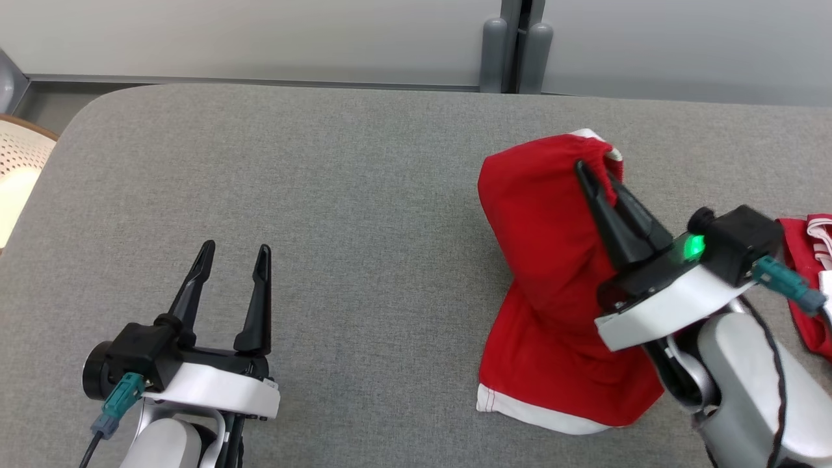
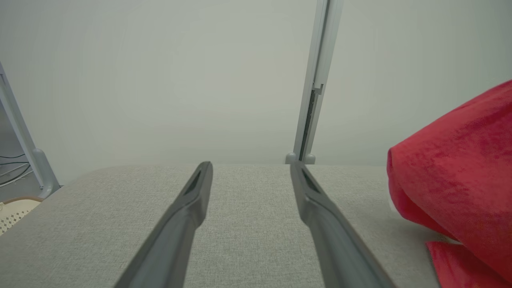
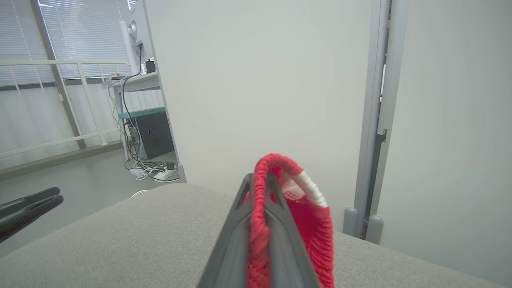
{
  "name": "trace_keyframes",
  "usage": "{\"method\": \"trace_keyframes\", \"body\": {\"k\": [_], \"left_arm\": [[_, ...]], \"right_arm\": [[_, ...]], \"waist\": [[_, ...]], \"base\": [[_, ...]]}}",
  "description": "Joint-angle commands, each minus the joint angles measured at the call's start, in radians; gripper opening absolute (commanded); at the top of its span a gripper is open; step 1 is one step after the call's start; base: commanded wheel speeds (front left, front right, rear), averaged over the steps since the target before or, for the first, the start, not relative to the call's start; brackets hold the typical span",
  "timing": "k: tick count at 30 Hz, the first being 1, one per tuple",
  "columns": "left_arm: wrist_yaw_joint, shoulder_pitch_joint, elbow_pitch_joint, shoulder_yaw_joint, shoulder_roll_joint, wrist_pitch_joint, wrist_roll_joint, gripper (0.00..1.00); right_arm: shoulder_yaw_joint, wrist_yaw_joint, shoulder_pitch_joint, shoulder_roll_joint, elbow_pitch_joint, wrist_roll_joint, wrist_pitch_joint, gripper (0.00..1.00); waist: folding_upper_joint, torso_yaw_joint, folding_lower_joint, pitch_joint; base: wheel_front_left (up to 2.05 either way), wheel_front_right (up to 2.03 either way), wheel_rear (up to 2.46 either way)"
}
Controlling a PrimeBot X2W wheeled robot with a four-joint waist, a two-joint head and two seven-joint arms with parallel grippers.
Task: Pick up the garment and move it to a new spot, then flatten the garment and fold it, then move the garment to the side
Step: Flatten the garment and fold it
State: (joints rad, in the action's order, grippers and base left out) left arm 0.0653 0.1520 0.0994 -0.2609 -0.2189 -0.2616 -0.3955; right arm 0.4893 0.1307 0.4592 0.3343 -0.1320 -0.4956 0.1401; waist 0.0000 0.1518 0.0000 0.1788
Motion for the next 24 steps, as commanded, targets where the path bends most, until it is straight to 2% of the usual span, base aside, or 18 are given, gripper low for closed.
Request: {"method": "trace_keyframes", "body": {"k": [1, 5, 10, 18, 19, 21, 24], "left_arm": [[-0.002, 0.015, -0.002, 0.005, -0.003, -0.004, 0.011, 1.0], [-0.007, 0.013, -0.003, 0.012, 0.006, -0.004, 0.015, 1.0], [-0.016, 0.012, 0.004, 0.02, 0.016, -0.004, 0.022, 1.0], [-0.024, -0.007, 0.011, 0.04, 0.019, -0.004, 0.032, 1.0], [-0.025, -0.012, 0.012, 0.043, 0.018, -0.004, 0.033, 1.0], [-0.024, -0.021, 0.01, 0.05, 0.017, -0.004, 0.034, 1.0], [-0.017, -0.044, 0.009, 0.064, 0.012, -0.003, 0.035, 1.0]], "right_arm": [[0.008, 0.0, -0.007, -0.007, -0.006, 0.01, 0.01, 0.0], [0.081, 0.0, -0.086, -0.022, -0.049, 0.041, 0.004, 0.0], [0.163, 0.0, -0.212, 0.005, -0.101, 0.016, -0.011, 0.0], [0.126, 0.0, -0.38, 0.044, -0.123, -0.019, -0.005, 0.0], [0.117, 0.0, -0.397, 0.043, -0.119, -0.02, -0.008, 0.23], [0.083, 0.0, -0.422, 0.04, -0.096, -0.017, 0.007, 1.0], [-0.005, 0.0, -0.466, 0.02, -0.015, 0.012, 0.043, 1.0]], "waist": [[0.0, -0.003, 0.0, 0.003], [0.0, -0.009, 0.0, 0.007], [0.0, -0.018, 0.0, 0.006], [0.0, -0.045, 0.0, -0.009], [0.0, -0.05, 0.0, -0.012], [0.0, -0.058, 0.0, -0.019], [0.0, -0.077, 0.0, -0.041]], "base": [[0.0, 0.0, 0.0], [0.0, 0.0, 0.0], [0.0, 0.0, 0.0], [0.0, 0.0, 0.0], [0.0, 0.0, 0.0], [0.0, 0.0, 0.0], [0.0, 0.0, 0.0]]}}
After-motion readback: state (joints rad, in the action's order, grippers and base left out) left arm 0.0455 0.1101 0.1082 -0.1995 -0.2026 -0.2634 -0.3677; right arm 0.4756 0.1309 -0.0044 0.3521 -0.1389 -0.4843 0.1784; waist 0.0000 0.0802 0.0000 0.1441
